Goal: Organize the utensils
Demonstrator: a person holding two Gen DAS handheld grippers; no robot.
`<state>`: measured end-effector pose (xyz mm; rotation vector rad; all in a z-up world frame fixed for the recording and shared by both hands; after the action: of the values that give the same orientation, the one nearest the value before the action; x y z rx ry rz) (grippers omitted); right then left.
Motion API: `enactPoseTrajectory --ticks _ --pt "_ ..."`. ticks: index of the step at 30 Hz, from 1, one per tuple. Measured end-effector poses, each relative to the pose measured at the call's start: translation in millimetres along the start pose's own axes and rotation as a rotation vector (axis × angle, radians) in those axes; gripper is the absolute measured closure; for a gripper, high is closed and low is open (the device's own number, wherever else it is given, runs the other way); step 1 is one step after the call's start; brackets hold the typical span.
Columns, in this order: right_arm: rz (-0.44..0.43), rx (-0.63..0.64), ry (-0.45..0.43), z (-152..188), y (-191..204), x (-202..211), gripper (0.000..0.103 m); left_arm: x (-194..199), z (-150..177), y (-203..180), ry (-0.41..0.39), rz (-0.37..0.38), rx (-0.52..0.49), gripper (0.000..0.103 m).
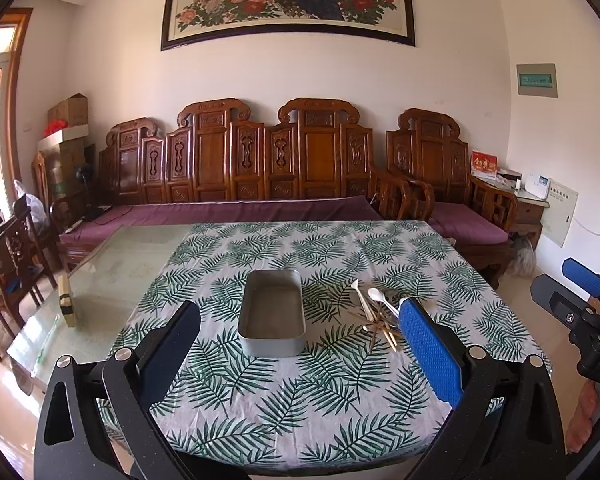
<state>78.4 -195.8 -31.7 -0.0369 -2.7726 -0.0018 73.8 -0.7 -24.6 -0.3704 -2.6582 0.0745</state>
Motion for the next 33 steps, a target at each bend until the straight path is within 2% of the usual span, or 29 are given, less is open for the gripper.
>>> enactPoseTrajectory --ticks 33 --pt "-0.002 -0.004 -0.001 0.3 -1.5 0.1 0.003 0.5 -0.1 -2.6 -0.001 0.003 -0.006 0.007"
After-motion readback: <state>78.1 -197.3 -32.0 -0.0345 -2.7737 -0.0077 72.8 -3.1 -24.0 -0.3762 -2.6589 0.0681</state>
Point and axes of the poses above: each gripper's, at about its wrist camera, not at the fingertips, and x roughly against the way its jaws point, y to its left, z to its underside, the point moved 9 cm from there along -x, roughly the way its jaws point, and after that the axes turned 15 degrees about z, right-handed, at the moved point
